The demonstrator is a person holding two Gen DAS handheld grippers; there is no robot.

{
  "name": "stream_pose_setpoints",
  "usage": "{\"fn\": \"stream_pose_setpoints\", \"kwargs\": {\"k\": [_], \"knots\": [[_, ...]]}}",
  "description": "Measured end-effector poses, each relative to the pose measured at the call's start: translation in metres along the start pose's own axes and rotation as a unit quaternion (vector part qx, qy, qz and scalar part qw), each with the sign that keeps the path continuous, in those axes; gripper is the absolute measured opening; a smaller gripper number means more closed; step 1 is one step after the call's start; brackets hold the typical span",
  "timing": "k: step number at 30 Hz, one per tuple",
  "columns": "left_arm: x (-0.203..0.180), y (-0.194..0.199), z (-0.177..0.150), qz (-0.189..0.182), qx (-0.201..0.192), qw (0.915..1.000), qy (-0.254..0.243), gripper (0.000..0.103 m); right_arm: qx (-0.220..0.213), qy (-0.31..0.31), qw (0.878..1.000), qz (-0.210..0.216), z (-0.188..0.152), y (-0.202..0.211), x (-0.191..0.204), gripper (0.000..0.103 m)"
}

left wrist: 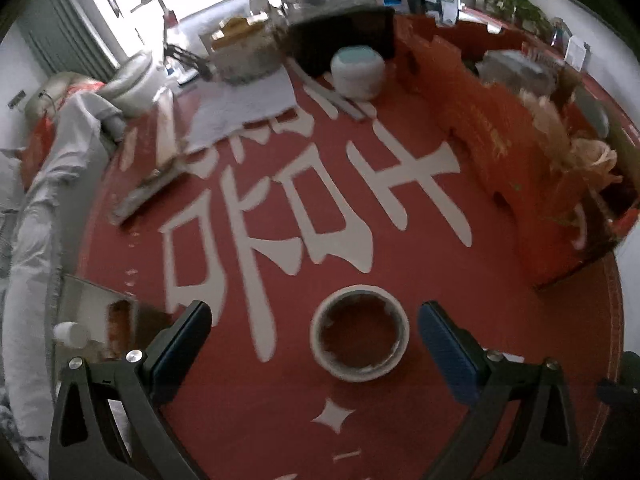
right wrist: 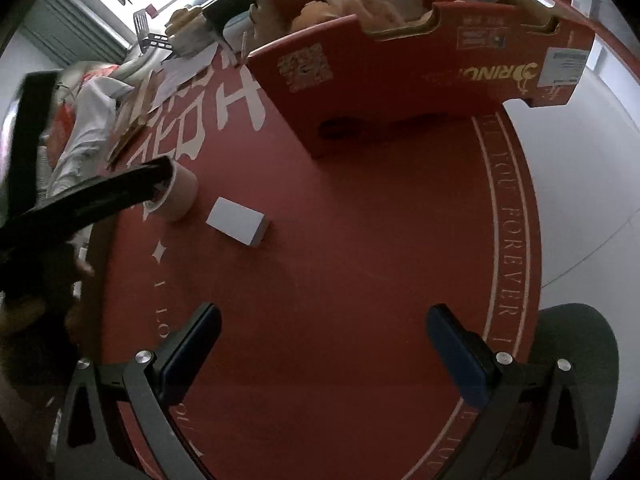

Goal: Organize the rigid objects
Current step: 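Move left gripper over the white tape roll with printed label, then close left gripper on the rim of the white tape roll, then hold the tape roll in left gripper while right gripper moves over another white block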

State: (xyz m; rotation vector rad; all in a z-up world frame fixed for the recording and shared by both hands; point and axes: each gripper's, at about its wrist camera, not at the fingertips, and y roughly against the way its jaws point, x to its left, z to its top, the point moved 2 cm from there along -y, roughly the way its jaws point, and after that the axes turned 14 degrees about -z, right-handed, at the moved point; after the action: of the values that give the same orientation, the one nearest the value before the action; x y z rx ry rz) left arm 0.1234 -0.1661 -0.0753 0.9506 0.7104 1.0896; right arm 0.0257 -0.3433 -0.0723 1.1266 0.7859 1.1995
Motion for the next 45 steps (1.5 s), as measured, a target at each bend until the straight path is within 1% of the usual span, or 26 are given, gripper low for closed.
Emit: {"fn": "stream_pose_setpoints", "kwargs": {"k": [2,4,5,7,10,11,12,13,14,16,18,20,22,23,25,26,31,34,35,36,37,38,39,41,42,45], "knots": [[0.001,-0.014,-0.002,-0.005,0.015,0.9999,0.006,0.103,-0.003,0.005,1.0,-0.005,0.001,0.0,0.001,0.103],[0.004,-0.033,-0.004,-0.014,0.054,0.9983,0.018,0.103,-0.007,0.011,1.0,-0.009,0.002,0.0,0.005,0.103],[0.007,-0.032,-0.004,-0.022,0.042,0.9983,0.032,0.103,-0.009,0.014,1.0,-0.009,0.002,0.001,0.007,0.103],[0.019,-0.036,-0.005,-0.047,0.056,0.9947,0.072,0.103,-0.018,0.025,0.999,-0.013,0.006,0.0,0.016,0.103],[0.027,-0.038,-0.006,-0.076,0.064,0.9897,0.103,0.1,-0.031,0.044,0.998,-0.019,0.013,-0.002,0.031,0.103],[0.027,-0.035,-0.007,-0.075,0.056,0.9905,0.101,0.088,-0.036,0.056,0.998,-0.023,0.017,-0.004,0.039,0.103],[0.024,-0.031,-0.006,-0.078,0.047,0.9917,0.09,0.067,-0.04,0.068,0.997,-0.027,0.02,-0.006,0.045,0.103],[0.018,-0.027,-0.004,-0.083,0.043,0.9931,0.072,0.056,-0.047,0.084,0.995,-0.033,0.024,-0.009,0.054,0.103],[0.017,-0.026,-0.004,-0.079,0.052,0.9934,0.065,0.056,-0.055,0.104,0.992,-0.037,0.028,-0.011,0.064,0.103],[0.023,-0.025,-0.006,-0.088,0.051,0.9917,0.079,0.056,-0.07,0.141,0.987,-0.042,0.036,-0.016,0.083,0.103],[0.033,-0.023,-0.01,-0.078,0.053,0.9912,0.094,0.056,-0.075,0.166,0.982,-0.048,0.042,-0.022,0.095,0.103],[0.043,-0.02,-0.017,-0.081,0.058,0.9886,0.113,0.056,-0.054,0.19,0.978,-0.063,0.046,-0.036,0.106,0.081],[0.052,-0.014,-0.03,-0.085,0.063,0.986,0.129,0.056,-0.066,0.211,0.971,-0.091,0.046,-0.035,0.114,0.067],[0.054,-0.012,-0.035,-0.084,0.064,0.9857,0.131,0.056,-0.064,0.214,0.971,-0.089,0.045,-0.032,0.116,0.052],[0.055,-0.004,-0.053,-0.08,0.066,0.9858,0.133,0.056,-0.055,0.219,0.97,-0.088,0.038,-0.026,0.115,0.033],[0.054,0.001,-0.065,-0.078,0.066,0.986,0.132,0.056,-0.048,0.22,0.97,-0.087,0.034,-0.024,0.113,0.028],[0.048,0.026,-0.122,-0.067,0.07,0.9846,0.145,0.056,-0.015,0.262,0.963,-0.067,-0.022,-0.009,0.094,0.028],[0.046,0.038,-0.149,-0.053,0.061,0.9847,0.155,0.057,-0.004,0.265,0.962,-0.058,-0.043,0.0,0.082,0.029],[0.047,0.039,-0.154,-0.052,0.054,0.984,0.162,0.059,-0.002,0.244,0.969,-0.045,-0.043,0.003,0.074,0.036],[0.048,0.039,-0.155,-0.05,0.052,0.9835,0.166,0.069,-0.005,0.216,0.975,-0.049,-0.04,0.008,0.066,0.046],[0.049,0.037,-0.157,-0.048,0.055,0.9825,0.171,0.077,-0.011,0.197,0.979,-0.053,-0.036,0.012,0.061,0.084],[0.048,0.034,-0.158,-0.048,0.061,0.9813,0.176,0.087,-0.025,0.162,0.985,-0.054,-0.032,0.019,0.052,0.103],[0.044,0.035,-0.157,-0.045,0.055,0.9815,0.178,0.089,-0.039,0.129,0.99,-0.045,-0.028,0.026,0.045,0.103],[0.045,0.033,-0.157,-0.04,0.048,0.9803,0.188,0.095,-0.034,0.111,0.992,-0.043,-0.02,0.028,0.042,0.103],[0.044,0.029,-0.157,-0.038,0.05,0.9798,0.19,0.103,-0.032,0.11,0.992,-0.053,-0.015,0.026,0.045,0.103],[0.043,0.027,-0.16,-0.034,0.044,0.9798,0.192,0.103,-0.04,0.12,0.988,-0.091,-0.001,0.018,0.061,0.103]]}}
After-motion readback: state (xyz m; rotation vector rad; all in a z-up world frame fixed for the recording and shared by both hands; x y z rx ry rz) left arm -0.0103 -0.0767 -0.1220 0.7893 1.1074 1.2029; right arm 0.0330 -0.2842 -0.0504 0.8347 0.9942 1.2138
